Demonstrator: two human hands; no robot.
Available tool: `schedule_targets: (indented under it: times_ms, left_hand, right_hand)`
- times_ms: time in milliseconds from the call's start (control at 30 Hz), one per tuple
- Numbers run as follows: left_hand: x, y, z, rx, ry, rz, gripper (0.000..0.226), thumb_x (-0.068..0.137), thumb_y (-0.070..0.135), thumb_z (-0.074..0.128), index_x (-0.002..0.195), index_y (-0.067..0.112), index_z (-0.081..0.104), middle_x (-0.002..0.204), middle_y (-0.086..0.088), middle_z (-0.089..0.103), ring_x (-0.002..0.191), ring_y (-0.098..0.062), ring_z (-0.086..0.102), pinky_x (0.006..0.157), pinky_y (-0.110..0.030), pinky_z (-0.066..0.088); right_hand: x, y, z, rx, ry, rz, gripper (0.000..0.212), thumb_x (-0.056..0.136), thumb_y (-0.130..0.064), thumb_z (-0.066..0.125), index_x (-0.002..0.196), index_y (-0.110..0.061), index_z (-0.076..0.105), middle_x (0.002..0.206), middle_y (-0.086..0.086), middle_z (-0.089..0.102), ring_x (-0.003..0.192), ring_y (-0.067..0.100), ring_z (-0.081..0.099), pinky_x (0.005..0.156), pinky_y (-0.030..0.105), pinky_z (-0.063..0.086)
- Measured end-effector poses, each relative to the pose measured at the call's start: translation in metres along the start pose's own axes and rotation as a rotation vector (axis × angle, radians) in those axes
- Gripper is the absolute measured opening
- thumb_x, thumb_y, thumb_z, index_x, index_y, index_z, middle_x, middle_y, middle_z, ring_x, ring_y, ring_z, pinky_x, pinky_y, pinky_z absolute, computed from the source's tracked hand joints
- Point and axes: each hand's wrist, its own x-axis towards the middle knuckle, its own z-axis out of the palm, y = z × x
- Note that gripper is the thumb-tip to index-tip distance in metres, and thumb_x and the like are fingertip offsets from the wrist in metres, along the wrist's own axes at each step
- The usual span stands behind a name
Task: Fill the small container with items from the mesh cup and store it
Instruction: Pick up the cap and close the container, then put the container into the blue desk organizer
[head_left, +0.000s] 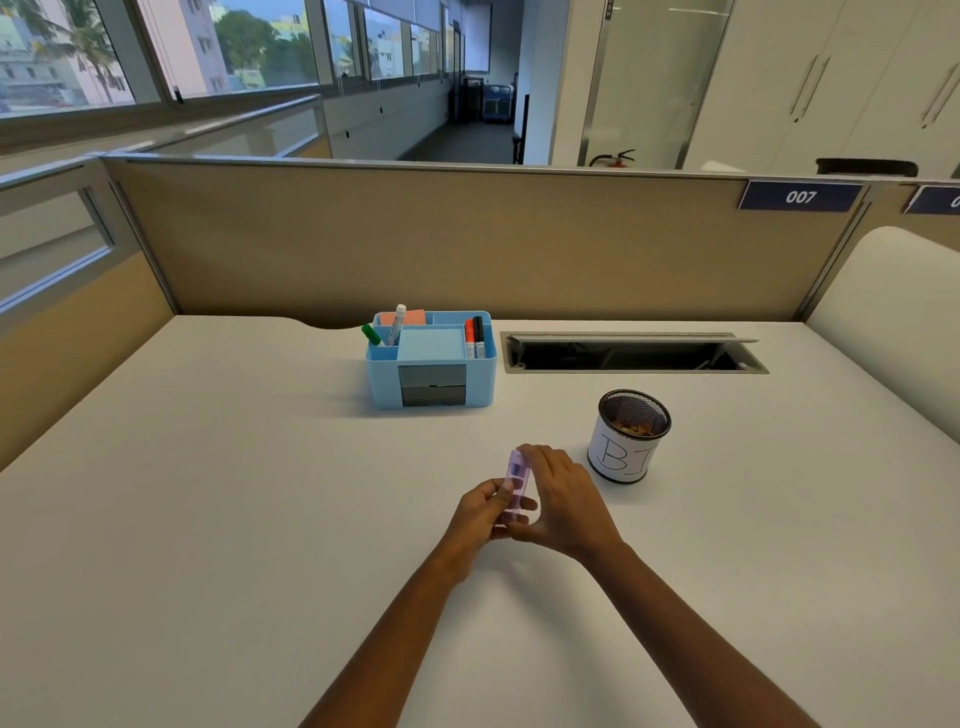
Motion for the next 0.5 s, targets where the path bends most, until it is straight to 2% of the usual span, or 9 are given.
schedule_targets:
  times_ms: [133,233,300,400,500]
  left_hand:
    - [0.0,0.002,0.0,0.033,-0.002,0.002,0.022,0.096,0.028,0.036,0.109,0.018,0.05,0.104,-0.004,0.062,0.08,-0.014,0.063,0.063,-0.014,0.055]
    - [0.001,0.003,-0.001,-0.006,0.019,-0.028,0.021,0.096,0.028,0.036,0.109,0.018,0.049,0.106,-0.005,0.061,0.091,-0.021,0.062,0.078,-0.025,0.054]
    - [0.002,0.001,-0.002,-0.079,0.056,-0.064,0.027,0.096,0.027,0.037,0.115,0.014,0.05,0.108,-0.006,0.06,0.098,-0.025,0.059,0.088,-0.034,0.049]
    - [0.004,0.002,-0.001,-0.282,0.126,-0.125,0.034,0.095,0.026,0.038,0.122,0.009,0.05,0.112,-0.008,0.058,0.105,-0.027,0.054,0.095,-0.038,0.042]
    - [0.006,0.008,0.0,-0.463,0.159,-0.128,0.028,0.096,0.026,0.037,0.117,0.015,0.052,0.113,-0.007,0.057,0.107,-0.029,0.052,0.099,-0.042,0.039]
  right_hand:
    - [0.0,-0.001,0.0,-0.002,-0.003,0.0,0.082,0.066,-0.042,0.075,0.132,-0.012,0.034,0.136,0.008,0.048,0.12,0.026,0.045,0.096,0.034,0.041]
    - [0.001,-0.003,0.0,0.04,-0.033,0.021,0.082,0.07,-0.037,0.073,0.135,-0.015,0.028,0.139,0.006,0.043,0.122,0.023,0.042,0.097,0.033,0.042]
    - [0.003,-0.006,0.0,0.146,-0.056,0.07,0.082,0.072,-0.031,0.073,0.136,-0.017,0.025,0.141,0.008,0.039,0.124,0.024,0.04,0.099,0.034,0.042]
    - [0.008,-0.013,0.002,0.34,-0.034,0.184,0.074,0.077,-0.019,0.069,0.137,-0.015,0.025,0.138,0.012,0.037,0.12,0.025,0.043,0.096,0.031,0.042]
    - [0.013,-0.023,0.005,0.466,0.027,0.264,0.054,0.082,-0.01,0.062,0.13,-0.012,0.037,0.127,0.015,0.047,0.11,0.026,0.053,0.088,0.029,0.046]
